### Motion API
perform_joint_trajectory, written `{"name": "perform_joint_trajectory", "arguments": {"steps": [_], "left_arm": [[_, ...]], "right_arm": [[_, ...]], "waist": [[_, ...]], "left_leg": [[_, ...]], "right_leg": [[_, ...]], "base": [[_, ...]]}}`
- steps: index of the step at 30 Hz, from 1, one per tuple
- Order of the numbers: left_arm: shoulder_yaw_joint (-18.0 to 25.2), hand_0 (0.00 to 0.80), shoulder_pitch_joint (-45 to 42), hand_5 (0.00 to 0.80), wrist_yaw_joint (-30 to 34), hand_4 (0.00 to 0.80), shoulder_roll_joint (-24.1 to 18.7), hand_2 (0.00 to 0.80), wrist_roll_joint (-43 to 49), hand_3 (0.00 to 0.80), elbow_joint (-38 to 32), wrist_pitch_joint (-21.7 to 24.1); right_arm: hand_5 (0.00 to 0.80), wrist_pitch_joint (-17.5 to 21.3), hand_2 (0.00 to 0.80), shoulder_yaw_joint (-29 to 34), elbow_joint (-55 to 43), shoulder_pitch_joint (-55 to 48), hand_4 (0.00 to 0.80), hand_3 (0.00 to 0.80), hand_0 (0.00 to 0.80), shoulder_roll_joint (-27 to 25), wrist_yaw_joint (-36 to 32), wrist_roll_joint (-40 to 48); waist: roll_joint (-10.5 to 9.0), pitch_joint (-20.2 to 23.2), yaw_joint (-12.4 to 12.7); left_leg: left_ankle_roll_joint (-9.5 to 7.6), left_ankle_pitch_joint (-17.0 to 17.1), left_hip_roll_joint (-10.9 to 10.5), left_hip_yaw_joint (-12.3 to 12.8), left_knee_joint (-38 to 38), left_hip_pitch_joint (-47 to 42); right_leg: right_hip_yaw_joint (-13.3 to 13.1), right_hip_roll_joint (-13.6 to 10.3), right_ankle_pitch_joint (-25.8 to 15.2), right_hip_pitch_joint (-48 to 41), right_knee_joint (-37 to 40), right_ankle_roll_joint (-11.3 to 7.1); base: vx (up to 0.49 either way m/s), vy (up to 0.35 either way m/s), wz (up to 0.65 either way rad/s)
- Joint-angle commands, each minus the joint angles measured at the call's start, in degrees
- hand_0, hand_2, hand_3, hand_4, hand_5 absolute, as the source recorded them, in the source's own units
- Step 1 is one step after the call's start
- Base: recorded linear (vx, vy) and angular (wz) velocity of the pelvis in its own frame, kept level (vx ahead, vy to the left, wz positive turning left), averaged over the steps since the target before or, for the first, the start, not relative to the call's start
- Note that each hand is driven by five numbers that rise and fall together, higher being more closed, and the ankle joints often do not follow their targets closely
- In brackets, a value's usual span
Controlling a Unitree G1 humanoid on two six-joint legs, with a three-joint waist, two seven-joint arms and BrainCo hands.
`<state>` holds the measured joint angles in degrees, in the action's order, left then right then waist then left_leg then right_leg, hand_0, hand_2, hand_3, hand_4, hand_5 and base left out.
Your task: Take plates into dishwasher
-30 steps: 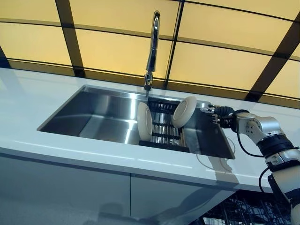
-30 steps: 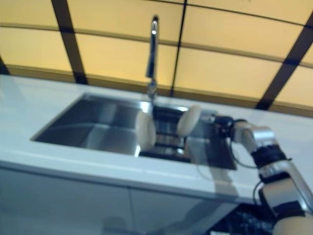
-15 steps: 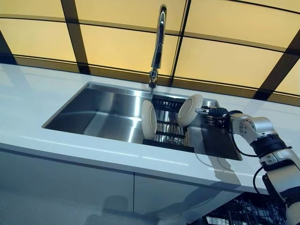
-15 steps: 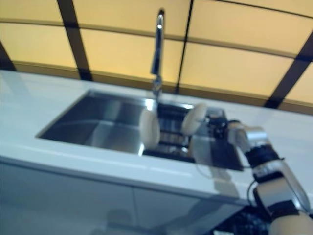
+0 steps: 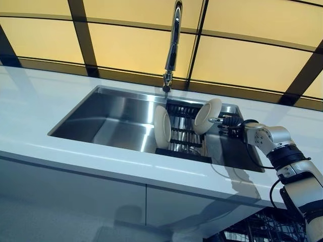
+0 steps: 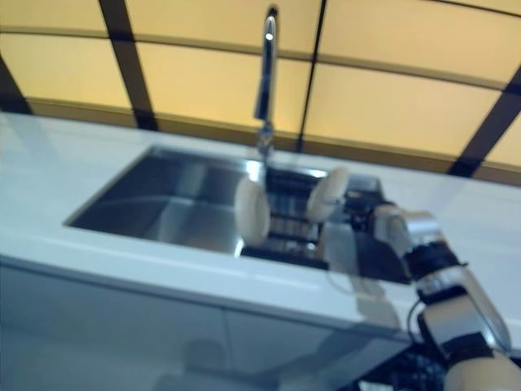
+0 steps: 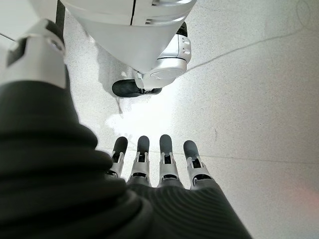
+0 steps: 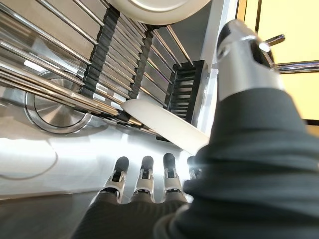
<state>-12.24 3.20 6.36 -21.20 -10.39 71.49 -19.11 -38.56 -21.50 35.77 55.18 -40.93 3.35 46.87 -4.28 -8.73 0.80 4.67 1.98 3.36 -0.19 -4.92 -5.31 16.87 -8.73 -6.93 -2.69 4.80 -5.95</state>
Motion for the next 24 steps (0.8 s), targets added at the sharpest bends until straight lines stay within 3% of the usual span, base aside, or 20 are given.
{"name": "perform_joint_trajectory", "arguments": {"steps": [1,24], "left_arm": [[-2.99,0.000,2.20,0.000,-1.12,0.000,-0.99,0.000,-2.49,0.000,2.48,-0.80],[-3.35,0.000,3.79,0.000,-3.48,0.000,-0.11,0.000,-9.73,0.000,0.40,-0.05]], "right_arm": [[0.000,0.80,0.000,-3.00,-1.51,7.90,0.000,0.000,0.000,0.34,1.21,0.46],[0.000,1.13,0.000,-2.61,-0.15,8.23,0.000,0.000,0.000,1.28,4.25,-0.34]], "waist": [[-1.95,1.36,1.27],[-1.22,-0.92,0.85]], "left_leg": [[-1.00,-4.42,-1.51,1.10,-0.08,-4.56],[-1.24,-4.27,-2.37,-1.31,-0.08,-4.27]], "right_leg": [[-0.18,-5.44,-6.94,10.59,-4.50,-6.93],[0.18,-5.24,-7.50,13.66,-6.38,-6.90]], "base": [[0.000,0.000,0.00],[0.004,0.009,0.03]]}}
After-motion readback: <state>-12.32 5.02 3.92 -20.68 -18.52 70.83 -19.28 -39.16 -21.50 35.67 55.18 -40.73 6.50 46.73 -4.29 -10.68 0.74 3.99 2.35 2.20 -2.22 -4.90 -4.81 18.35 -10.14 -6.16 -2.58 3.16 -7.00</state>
